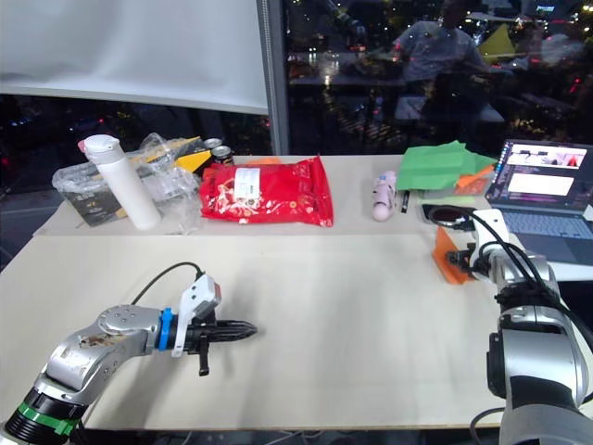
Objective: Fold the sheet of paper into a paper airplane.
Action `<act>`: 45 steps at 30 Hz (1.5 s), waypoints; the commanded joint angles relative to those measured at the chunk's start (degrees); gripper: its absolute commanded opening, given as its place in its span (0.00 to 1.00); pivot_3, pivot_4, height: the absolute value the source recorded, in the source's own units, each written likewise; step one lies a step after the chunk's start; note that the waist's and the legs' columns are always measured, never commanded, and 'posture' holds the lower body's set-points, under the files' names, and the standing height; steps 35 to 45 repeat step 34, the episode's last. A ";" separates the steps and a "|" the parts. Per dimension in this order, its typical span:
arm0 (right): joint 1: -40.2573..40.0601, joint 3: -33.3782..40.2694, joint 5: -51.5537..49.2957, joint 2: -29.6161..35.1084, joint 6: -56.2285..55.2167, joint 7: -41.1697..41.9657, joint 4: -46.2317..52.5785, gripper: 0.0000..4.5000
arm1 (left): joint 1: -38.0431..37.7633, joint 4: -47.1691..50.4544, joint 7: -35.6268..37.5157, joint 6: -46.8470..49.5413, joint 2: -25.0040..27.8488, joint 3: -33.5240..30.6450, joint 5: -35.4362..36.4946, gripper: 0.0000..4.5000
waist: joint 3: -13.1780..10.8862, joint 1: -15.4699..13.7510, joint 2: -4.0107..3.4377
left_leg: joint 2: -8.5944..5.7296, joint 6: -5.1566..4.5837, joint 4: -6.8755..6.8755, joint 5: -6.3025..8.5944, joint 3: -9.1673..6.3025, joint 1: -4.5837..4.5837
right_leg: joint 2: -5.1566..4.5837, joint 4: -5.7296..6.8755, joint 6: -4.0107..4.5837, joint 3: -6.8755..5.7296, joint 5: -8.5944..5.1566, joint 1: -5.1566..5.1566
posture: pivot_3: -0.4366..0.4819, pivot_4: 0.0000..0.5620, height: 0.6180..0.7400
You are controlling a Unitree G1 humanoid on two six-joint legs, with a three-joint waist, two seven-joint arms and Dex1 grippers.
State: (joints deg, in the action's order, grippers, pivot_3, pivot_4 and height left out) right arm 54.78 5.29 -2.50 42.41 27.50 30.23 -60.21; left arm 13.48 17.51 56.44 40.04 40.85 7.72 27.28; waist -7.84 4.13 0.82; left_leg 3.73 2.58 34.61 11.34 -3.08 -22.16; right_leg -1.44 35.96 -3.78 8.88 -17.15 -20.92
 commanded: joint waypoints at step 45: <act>-52.83 -11.00 -5.12 -20.36 -12.59 -1.09 79.36 0.99 | -8.59 0.97 -18.42 -4.19 -11.48 -12.61 0.45 0.00 | 0.09 -0.46 0.11 | 0.04 0.02 0.09 0.01 -0.09 -0.03 | 0.00 0.12 -0.19 -0.04 -0.06 -0.07 | 0.48 0.27 0.77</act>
